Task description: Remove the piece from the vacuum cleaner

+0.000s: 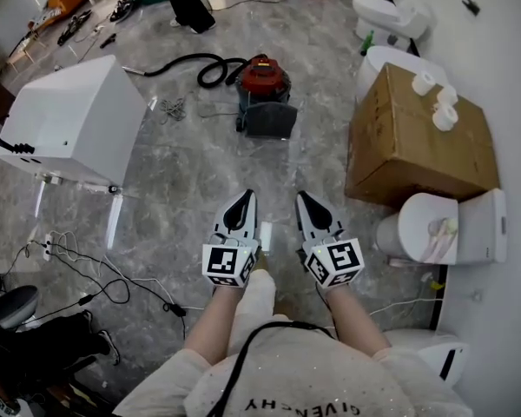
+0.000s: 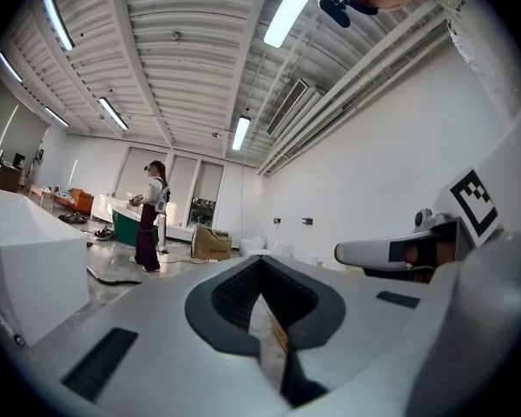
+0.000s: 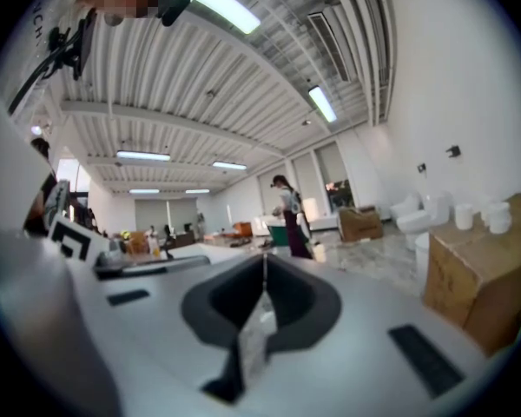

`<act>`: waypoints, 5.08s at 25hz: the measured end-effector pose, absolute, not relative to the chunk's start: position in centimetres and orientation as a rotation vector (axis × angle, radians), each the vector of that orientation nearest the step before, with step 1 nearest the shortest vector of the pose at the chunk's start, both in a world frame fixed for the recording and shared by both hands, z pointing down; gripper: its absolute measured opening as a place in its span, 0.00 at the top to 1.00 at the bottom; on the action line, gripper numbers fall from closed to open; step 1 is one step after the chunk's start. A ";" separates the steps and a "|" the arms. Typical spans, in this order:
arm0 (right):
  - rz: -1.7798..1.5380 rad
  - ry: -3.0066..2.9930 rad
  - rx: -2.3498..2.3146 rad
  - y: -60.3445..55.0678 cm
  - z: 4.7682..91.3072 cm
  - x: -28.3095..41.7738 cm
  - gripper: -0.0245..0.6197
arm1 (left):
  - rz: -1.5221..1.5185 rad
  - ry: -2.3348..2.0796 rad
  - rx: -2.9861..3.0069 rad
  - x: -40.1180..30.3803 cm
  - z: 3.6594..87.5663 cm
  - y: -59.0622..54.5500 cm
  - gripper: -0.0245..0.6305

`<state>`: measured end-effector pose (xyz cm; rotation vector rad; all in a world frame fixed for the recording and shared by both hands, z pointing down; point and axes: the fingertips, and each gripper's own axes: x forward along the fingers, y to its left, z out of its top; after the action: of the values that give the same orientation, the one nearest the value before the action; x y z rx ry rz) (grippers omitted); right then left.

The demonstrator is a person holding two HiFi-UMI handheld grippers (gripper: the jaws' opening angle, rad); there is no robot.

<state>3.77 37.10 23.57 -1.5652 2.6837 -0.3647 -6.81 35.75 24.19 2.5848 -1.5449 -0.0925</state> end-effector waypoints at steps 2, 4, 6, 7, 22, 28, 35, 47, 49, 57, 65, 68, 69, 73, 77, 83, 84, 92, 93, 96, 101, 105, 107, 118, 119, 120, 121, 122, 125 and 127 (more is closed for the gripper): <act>-0.363 2.680 -1.575 35.2 23.5 3.3 0.94 | -0.095 -1.538 2.587 -7.3 24.1 33.7 0.93; -0.363 2.671 -1.593 33.4 23.4 2.9 0.94 | -0.100 -1.527 2.587 -7.7 24.0 31.9 0.93; -0.361 2.663 -1.613 31.7 23.5 2.6 0.94 | -0.106 -1.511 2.591 -8.1 24.0 30.1 0.93; -0.359 2.662 -1.622 30.8 23.5 2.3 0.94 | -0.108 -1.504 2.594 -8.3 24.0 29.3 0.93; -0.375 2.674 -1.658 24.2 25.0 0.7 0.94 | -0.110 -1.470 2.582 -9.5 25.3 21.9 0.93; -0.368 2.695 -1.633 20.4 25.5 0.9 0.94 | -0.097 -1.471 2.576 -8.9 26.1 18.3 0.93; -0.352 2.732 -1.601 14.9 25.9 1.1 0.94 | -0.085 -1.491 2.569 -8.2 26.5 13.2 0.93; -0.426 2.770 -1.599 6.1 28.7 3.9 0.94 | -0.047 -1.498 2.525 -5.8 29.1 4.3 0.93; -0.440 2.782 -1.586 4.9 29.2 4.1 0.94 | -0.032 -1.501 2.514 -5.4 29.8 3.0 0.93; -0.491 2.840 -1.534 1.3 32.0 4.8 0.94 | -0.005 -1.521 2.475 -4.3 32.0 -0.3 0.93; -0.534 2.861 -1.533 -1.5 34.7 5.4 0.94 | 0.047 -1.492 2.453 -3.3 35.9 -3.3 0.93; -0.554 2.884 -1.533 -2.6 36.1 5.5 0.94 | 0.083 -1.479 2.445 -3.0 37.9 -4.6 0.93; -0.562 2.890 -1.532 -3.0 36.5 5.5 0.94 | 0.090 -1.474 2.442 -2.9 38.4 -5.0 0.93; -0.594 2.918 -1.521 -4.6 38.3 5.4 0.94 | 0.081 -1.456 2.425 -2.6 40.5 -7.0 0.93; -0.622 2.968 -1.496 -6.3 41.2 5.0 0.94 | 0.120 -1.457 2.406 -2.8 43.8 -9.1 0.93; -0.691 2.980 -1.504 -8.3 44.7 4.2 0.94 | 0.148 -1.439 2.361 -2.6 47.3 -11.1 0.93; -0.696 2.977 -1.515 -8.6 45.3 4.0 0.94 | 0.149 -1.433 2.353 -2.6 47.8 -11.3 0.93; -0.716 2.962 -1.572 -12.0 49.1 3.3 0.94 | 0.204 -1.400 2.338 -3.2 51.6 -13.8 0.93; -0.720 2.961 -1.583 -12.4 49.8 3.5 0.94 | 0.215 -1.397 2.339 -3.4 52.2 -14.2 0.93; -0.739 2.960 -1.620 -13.7 51.8 4.1 0.94 | 0.264 -1.377 2.350 -4.0 54.1 -15.0 0.93; -0.755 2.974 -1.664 -15.5 55.3 5.0 0.94 | 0.284 -1.244 2.366 -3.6 57.4 -16.3 0.93; -0.777 3.012 -1.659 -16.5 58.0 5.0 0.94 | 0.287 -1.231 2.364 -3.1 59.3 -17.3 0.93; -0.803 3.048 -1.652 -16.6 59.6 4.8 0.94 | 0.299 -1.234 2.373 -2.7 60.2 -17.8 0.93; -0.892 3.277 -1.688 -18.4 66.6 5.3 0.94 | 0.310 -1.186 2.329 -1.7 63.9 -19.3 0.93; -0.892 3.293 -1.689 -18.6 67.0 5.3 0.94 | 0.308 -1.181 2.320 -1.7 64.3 -19.4 0.93; -0.891 3.312 -1.687 -18.9 67.5 5.4 0.94 | 0.306 -1.175 2.309 -1.6 64.7 -19.4 0.93; -0.889 3.333 -1.681 -19.2 67.9 5.4 0.93 | 0.307 -1.169 2.301 -1.5 65.0 -19.5 0.93; -0.889 3.355 -1.670 -19.4 68.3 5.3 0.92 | 0.310 -1.162 2.297 -1.4 65.3 -19.5 0.93; -0.901 3.417 -1.619 -19.8 69.4 4.9 0.83 | 0.327 -1.156 2.294 -1.1 66.0 -19.7 0.93; -0.887 3.464 -1.595 -19.9 70.0 4.8 0.80 | 0.340 -1.170 2.284 -1.2 66.4 -19.9 0.93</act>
<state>4.81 -19.93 69.97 -1.5949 3.4642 -0.8871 -1.24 -19.93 66.44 2.2836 -1.1697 0.3397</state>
